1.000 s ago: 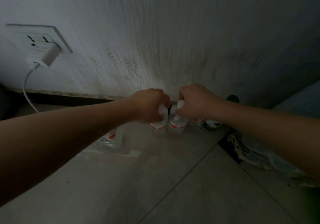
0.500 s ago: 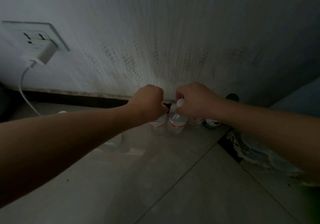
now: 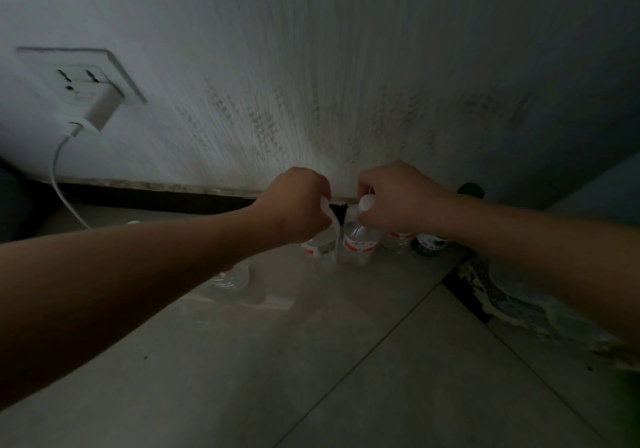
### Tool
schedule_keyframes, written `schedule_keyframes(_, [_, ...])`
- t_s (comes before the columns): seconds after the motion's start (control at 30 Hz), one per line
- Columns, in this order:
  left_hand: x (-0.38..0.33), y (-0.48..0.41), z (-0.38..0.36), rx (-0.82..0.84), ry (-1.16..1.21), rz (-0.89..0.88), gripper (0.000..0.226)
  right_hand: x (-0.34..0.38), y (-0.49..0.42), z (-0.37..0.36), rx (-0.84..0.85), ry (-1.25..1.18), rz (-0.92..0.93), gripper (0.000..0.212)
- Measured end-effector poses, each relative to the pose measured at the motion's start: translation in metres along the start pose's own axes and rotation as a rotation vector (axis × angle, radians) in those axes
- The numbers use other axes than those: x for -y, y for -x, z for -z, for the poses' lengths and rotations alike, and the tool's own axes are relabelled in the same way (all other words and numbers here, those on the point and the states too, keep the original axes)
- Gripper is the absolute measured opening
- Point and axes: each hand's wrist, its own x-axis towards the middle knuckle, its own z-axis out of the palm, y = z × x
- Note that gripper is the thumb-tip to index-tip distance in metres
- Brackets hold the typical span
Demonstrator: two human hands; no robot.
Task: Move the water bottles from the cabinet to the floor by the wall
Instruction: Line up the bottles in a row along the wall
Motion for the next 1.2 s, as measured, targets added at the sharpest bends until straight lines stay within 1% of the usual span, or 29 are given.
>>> schedule_keyframes(0.27, [0.003, 0.002, -0.001, 0.026, -0.02, -0.046, 0.024, -0.004, -0.001, -0.002, 0.01, -0.011, 0.002, 0.011])
schedule_keyframes(0.43, [0.007, 0.005, -0.002, 0.035, -0.008, -0.024, 0.025, -0.001, -0.001, -0.002, -0.015, 0.005, 0.01, 0.014])
schedule_keyframes(0.6, [0.011, 0.005, -0.003, 0.048, -0.01, -0.032, 0.028, -0.001, -0.002, -0.002, 0.003, 0.004, 0.003, 0.012])
schedule_keyframes(0.7, [0.008, 0.005, -0.004, 0.031, -0.037, 0.015, 0.036, 0.0, -0.001, -0.002, 0.006, 0.002, -0.001, 0.012])
schedule_keyframes(0.77, [0.004, 0.006, -0.003, 0.006, -0.044, 0.067, 0.042, 0.0, -0.001, -0.003, 0.003, -0.006, 0.004, 0.012])
schedule_keyframes(0.83, [0.001, 0.006, -0.003, 0.013, -0.037, 0.132, 0.046, 0.0, -0.001, -0.002, 0.003, -0.001, 0.001, 0.012])
schedule_keyframes(0.93, [0.002, 0.005, -0.005, 0.007, -0.02, 0.181, 0.042, 0.001, 0.0, -0.001, 0.005, -0.009, 0.0, 0.011])
schedule_keyframes(1.2, [0.004, 0.005, -0.002, -0.025, 0.023, 0.154, 0.025, 0.0, -0.001, -0.003, 0.008, -0.006, -0.007, 0.015])
